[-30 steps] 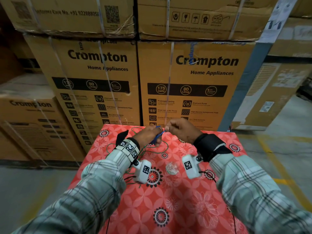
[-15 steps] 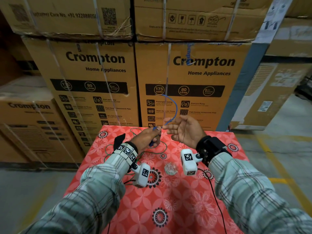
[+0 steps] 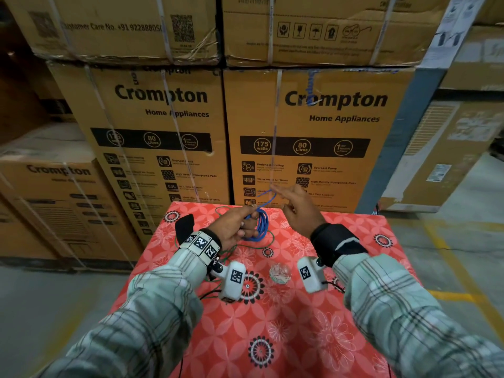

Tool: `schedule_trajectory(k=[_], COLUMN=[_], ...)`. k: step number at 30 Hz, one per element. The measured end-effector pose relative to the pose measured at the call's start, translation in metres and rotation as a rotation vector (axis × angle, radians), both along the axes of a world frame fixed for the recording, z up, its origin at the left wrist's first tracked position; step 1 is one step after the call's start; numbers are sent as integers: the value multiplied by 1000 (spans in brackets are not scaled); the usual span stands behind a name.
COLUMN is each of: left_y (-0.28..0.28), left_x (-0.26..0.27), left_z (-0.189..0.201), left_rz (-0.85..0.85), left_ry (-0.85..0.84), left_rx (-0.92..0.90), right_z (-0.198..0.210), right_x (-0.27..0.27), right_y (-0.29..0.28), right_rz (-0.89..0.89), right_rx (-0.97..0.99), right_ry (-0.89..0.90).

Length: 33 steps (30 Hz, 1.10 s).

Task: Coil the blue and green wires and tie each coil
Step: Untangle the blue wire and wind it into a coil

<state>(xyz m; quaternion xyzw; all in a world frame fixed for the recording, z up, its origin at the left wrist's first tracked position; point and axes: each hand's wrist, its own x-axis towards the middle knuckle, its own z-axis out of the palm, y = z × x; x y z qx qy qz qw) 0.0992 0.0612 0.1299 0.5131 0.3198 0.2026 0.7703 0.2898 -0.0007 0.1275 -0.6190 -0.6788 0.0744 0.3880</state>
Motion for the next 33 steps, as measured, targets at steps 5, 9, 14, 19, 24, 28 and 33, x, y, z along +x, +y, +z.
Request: schedule_trajectory(k=[5,9,14,19,24,28,33], left_y=[-5,-7,1,-7,-16,-20,-11], left_x=[-2,-3,-5,-1,4,5,15], left_z=[11,21,41,39,32,41,39], left_rz=[-118,-62,93,39,-107,-114,107], left_ry=[-84,-249,-399,-340,-245,-295,-347], left_rx=[-101,-153,-175,-167,-162,-152,-110], right_z=[-8,-21,-51,-26,3,-7,-23], right_x=[4,-1,1,-8,-4,5,-5], right_y=[7,6,-3,-7,-2,4,-6], right_rz=[-33,-27,-69,-111,-21,6,-7], right_rx=[7,-50,-172,-18,148,112,14], right_ry=[-75,-56,159,340,111,-6,232])
